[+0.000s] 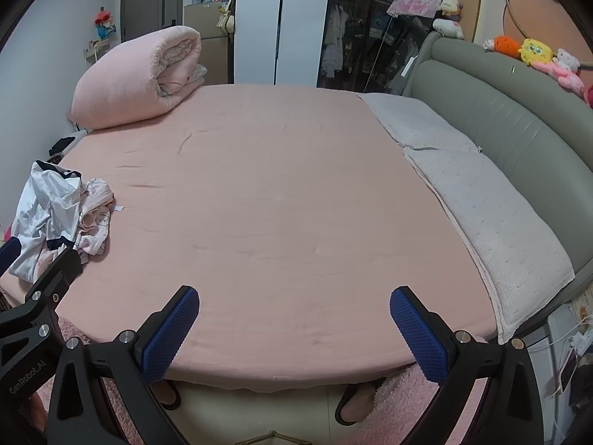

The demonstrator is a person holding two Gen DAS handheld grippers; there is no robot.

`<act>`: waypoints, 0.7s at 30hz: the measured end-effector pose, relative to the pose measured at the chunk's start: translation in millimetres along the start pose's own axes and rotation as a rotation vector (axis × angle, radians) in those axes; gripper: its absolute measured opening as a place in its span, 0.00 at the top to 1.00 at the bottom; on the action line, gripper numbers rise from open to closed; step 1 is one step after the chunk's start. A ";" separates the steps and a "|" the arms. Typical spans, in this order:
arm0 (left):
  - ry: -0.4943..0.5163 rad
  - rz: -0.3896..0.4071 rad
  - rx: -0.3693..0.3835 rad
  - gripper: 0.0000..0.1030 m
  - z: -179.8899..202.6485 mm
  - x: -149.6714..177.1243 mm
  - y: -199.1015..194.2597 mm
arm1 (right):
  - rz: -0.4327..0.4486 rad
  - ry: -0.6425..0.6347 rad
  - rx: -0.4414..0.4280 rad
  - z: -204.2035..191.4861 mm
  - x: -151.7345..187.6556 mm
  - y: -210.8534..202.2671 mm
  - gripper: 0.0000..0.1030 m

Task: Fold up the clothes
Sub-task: 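Reach both grippers toward the white shirt in the clothes pile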

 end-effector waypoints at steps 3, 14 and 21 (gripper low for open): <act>0.001 -0.001 0.005 0.00 -7.9 -3.6 2.1 | -0.008 0.009 -0.009 0.9 1.0 -1.8 0.00; 0.002 0.011 0.011 0.00 -42.7 -19.6 8.5 | 0.084 -0.143 -0.113 -43.1 -29.4 -16.9 0.00; -0.055 0.053 -0.158 0.00 -140.4 -42.6 1.5 | 0.223 -0.321 -0.335 -130.2 -108.8 -32.3 0.00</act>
Point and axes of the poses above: each gripper's, at about its wrist camera, not at the fingertips, and y roughly the way its jaws point, z to its right, x to its underside, the point moved 3 cm from there along y, roughly the way its jaws point, and after that the axes turned 5 degrees about x, right-handed, at the moved point
